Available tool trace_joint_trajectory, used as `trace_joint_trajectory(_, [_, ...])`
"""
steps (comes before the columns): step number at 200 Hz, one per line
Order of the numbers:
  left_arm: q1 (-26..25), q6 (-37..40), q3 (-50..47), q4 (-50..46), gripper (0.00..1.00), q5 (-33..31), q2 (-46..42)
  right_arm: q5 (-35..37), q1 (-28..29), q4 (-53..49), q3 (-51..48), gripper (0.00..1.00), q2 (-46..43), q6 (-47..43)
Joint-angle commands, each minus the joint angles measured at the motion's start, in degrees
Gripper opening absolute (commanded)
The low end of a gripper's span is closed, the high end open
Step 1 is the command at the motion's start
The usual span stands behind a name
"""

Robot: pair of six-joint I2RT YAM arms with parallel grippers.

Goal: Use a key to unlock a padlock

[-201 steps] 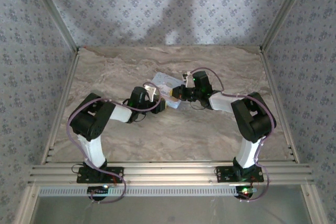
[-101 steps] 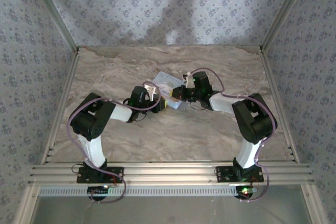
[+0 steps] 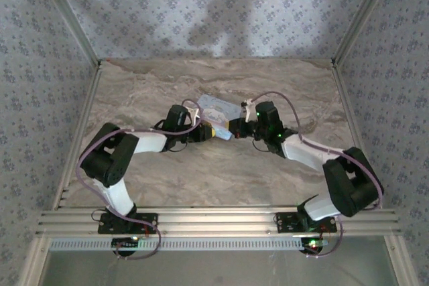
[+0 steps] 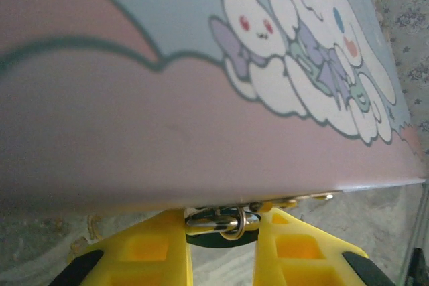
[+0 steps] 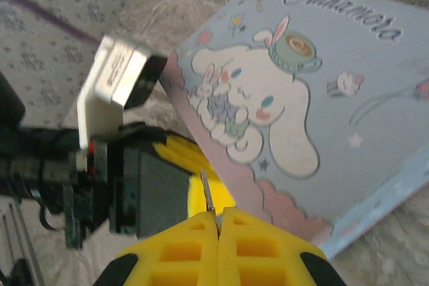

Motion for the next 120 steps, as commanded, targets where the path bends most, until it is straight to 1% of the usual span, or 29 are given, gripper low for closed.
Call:
trace_joint_trajectory(1, [-0.34,-3.28,2.34,-5.53,0.18,3.46,-2.89,6.03,2.74,-2.13,-3.13,0.00,-2.45,-6.75])
trace_joint_trajectory(27, [-0.32,-5.41,2.60,-6.76,0.18,4.29,-3.75,14.05,6.90,0.86,-7.68,0.00,-4.79,-9.80])
trace_joint_trajectory(43, [-0.43,-6.72,2.70,-7.48,0.18,4.52,-4.33,17.27,8.78,4.09,-10.20,0.00,-5.22,-10.56])
trace_joint_trajectory(88, [-0.82,-9.31,2.01,-8.52,0.19,3.49,-6.35,21.92,13.05,9.86,-13.77,0.00,-4.45,-12.39])
trace_joint_trajectory(120, [-1.34,-11.13,1.84,-8.15,0.18,3.64,-6.99,22.92,14.86,13.84,-15.49,0.00,-2.73,-11.93])
